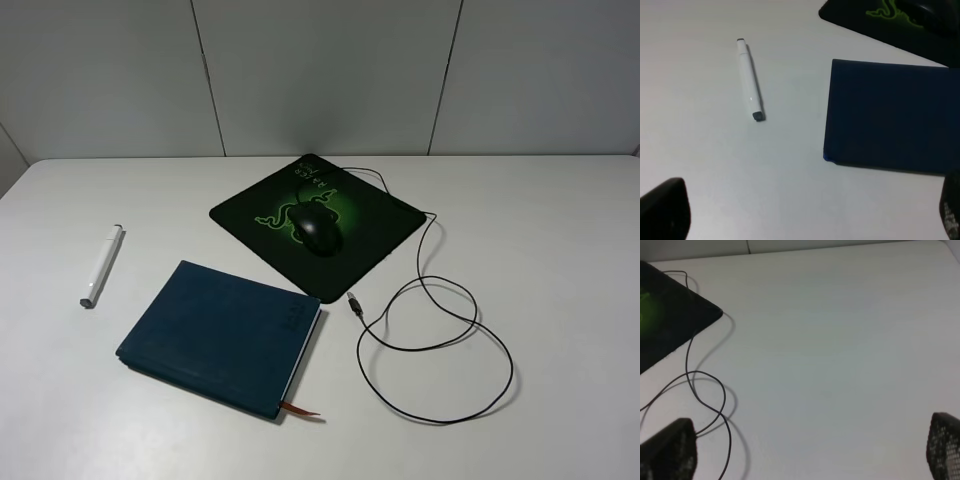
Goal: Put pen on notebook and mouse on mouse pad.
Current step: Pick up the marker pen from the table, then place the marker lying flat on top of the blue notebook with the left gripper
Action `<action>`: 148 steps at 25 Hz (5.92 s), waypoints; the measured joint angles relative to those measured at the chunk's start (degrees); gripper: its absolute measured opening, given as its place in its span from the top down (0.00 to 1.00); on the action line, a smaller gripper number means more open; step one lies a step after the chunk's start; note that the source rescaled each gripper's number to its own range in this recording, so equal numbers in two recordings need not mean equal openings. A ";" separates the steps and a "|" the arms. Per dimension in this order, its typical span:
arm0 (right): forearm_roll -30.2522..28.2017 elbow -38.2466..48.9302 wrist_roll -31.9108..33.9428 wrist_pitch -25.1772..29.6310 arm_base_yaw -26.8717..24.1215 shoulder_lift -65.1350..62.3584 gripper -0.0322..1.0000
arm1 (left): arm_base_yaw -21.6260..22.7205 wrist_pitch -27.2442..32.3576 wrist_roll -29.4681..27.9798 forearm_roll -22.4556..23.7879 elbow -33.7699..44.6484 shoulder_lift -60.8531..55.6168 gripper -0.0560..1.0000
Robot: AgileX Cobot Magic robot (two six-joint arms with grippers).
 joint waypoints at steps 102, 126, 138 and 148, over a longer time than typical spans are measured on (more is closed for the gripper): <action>0.00 0.00 0.00 0.00 0.00 0.00 0.00 | 4.11 -23.57 -8.19 10.30 -36.60 108.41 0.00; 0.00 0.00 0.00 0.00 0.00 0.00 0.00 | 4.11 -29.20 -7.75 7.78 -37.50 117.71 0.05; 0.00 0.00 0.00 0.00 0.00 0.00 0.00 | 4.06 -29.59 -7.81 7.74 -37.70 117.89 0.70; 0.00 0.00 0.00 0.00 0.00 0.00 0.00 | 4.06 -29.50 -9.18 7.92 -37.76 117.89 0.95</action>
